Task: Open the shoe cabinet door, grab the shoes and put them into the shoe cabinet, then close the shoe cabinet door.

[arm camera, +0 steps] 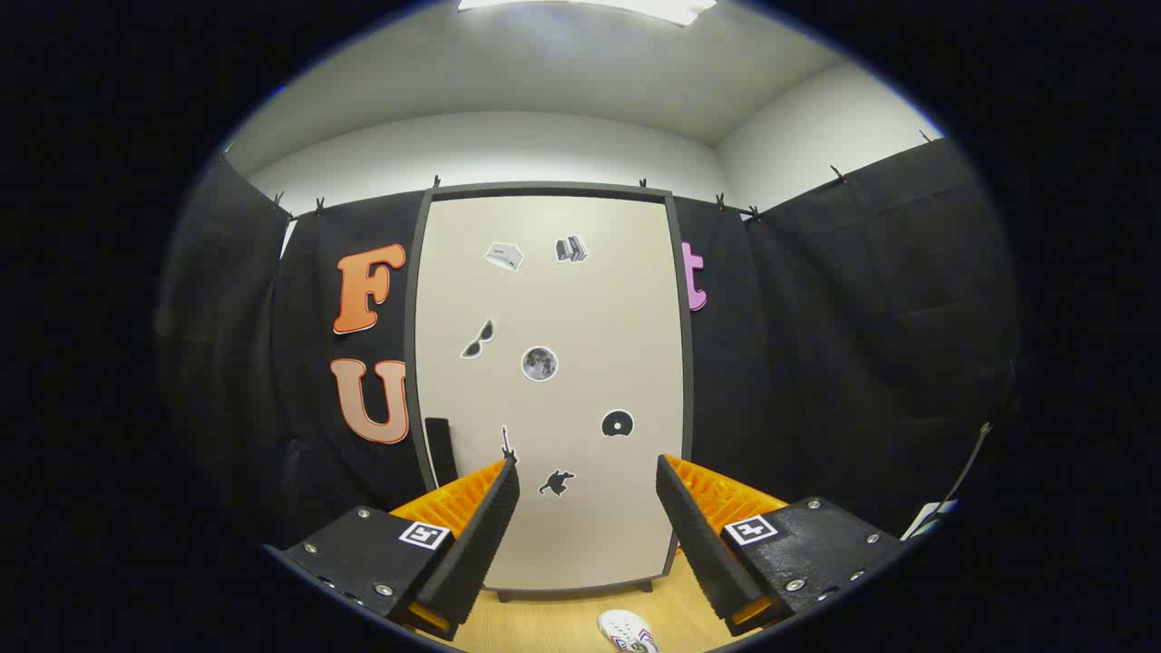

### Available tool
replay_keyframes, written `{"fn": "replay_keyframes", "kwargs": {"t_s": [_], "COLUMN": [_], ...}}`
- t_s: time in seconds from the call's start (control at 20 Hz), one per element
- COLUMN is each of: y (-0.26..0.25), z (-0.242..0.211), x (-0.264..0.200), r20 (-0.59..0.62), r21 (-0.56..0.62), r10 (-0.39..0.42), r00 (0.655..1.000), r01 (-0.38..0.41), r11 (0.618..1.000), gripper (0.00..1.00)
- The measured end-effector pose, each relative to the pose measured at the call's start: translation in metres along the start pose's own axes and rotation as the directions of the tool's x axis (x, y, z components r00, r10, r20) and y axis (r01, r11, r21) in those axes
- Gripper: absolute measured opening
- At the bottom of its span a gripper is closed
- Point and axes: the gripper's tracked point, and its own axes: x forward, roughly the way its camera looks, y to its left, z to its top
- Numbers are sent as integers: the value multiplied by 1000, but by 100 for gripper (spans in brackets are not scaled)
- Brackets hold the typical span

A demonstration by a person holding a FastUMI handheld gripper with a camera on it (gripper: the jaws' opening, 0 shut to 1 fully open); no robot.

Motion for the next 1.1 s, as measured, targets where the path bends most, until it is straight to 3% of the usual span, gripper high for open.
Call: {"fn": "replay_keyframes", "kwargs": {"t_s": [1.1], "y": [29], "z": [15], "x": [-14], "r20": [16], "r21": [-37], "r10": [29], "r00": [999], "r01": [-28], "r11": [999], "gripper": [94]}}
